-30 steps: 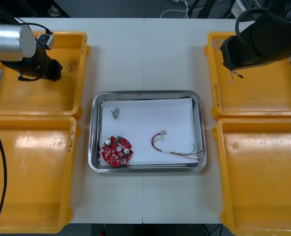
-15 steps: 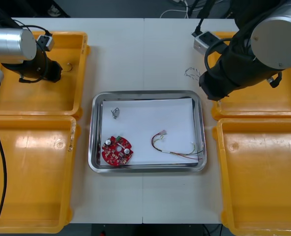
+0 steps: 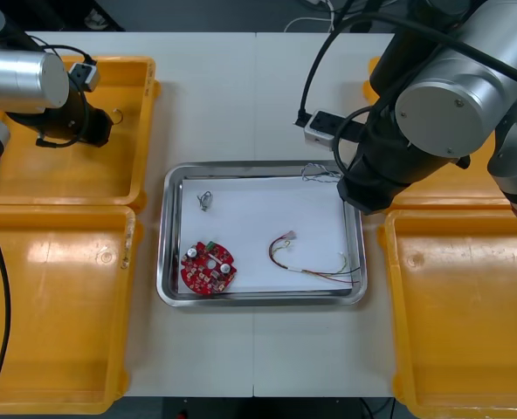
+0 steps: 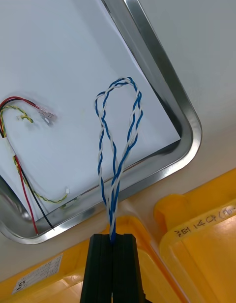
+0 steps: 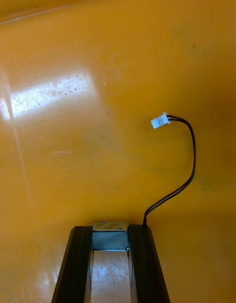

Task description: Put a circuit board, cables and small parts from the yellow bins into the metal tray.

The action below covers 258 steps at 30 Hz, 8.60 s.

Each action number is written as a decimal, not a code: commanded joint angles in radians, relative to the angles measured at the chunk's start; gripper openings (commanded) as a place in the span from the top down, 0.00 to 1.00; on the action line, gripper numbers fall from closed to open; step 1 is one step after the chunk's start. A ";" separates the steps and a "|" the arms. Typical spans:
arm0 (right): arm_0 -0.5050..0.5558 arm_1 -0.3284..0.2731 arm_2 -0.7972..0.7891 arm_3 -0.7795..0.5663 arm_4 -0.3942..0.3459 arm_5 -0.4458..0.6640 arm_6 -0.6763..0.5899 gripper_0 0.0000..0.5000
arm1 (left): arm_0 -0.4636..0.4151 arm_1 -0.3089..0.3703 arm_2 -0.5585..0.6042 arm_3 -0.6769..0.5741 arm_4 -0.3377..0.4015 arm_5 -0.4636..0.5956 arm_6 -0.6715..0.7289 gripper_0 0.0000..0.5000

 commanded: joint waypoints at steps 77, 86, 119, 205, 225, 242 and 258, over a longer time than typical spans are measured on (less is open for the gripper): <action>0.085 0.123 0.242 0.272 0.271 -0.496 0.573 0.05 | 0.145 -0.025 0.198 -0.868 -0.101 0.803 0.068 1.00; 0.083 0.121 0.240 0.254 0.289 -0.486 0.555 0.00 | 0.180 -0.066 0.162 -0.946 -0.100 0.803 0.189 1.00; -0.112 0.121 -0.050 0.160 0.084 0.005 0.322 0.00 | 0.232 -0.109 0.052 -1.084 -0.065 0.803 0.431 1.00; 0.511 -0.304 -0.700 -0.001 -0.148 0.005 -0.594 0.00 | 0.134 -0.172 -0.451 -0.864 -0.086 0.561 0.706 0.04; 0.563 -0.279 -0.700 -0.057 -0.122 -0.028 -0.545 0.00 | 0.135 -0.174 -0.416 -0.869 -0.085 0.563 0.709 0.00; 0.603 -0.261 -0.697 -0.068 -0.106 -0.142 -0.502 0.00 | 0.197 -0.172 -0.250 -1.061 -0.048 0.747 0.675 0.00; 0.608 -0.241 -0.672 -0.076 -0.126 -0.156 -0.473 0.00 | 0.315 -0.079 0.001 -1.253 0.023 0.803 0.522 0.00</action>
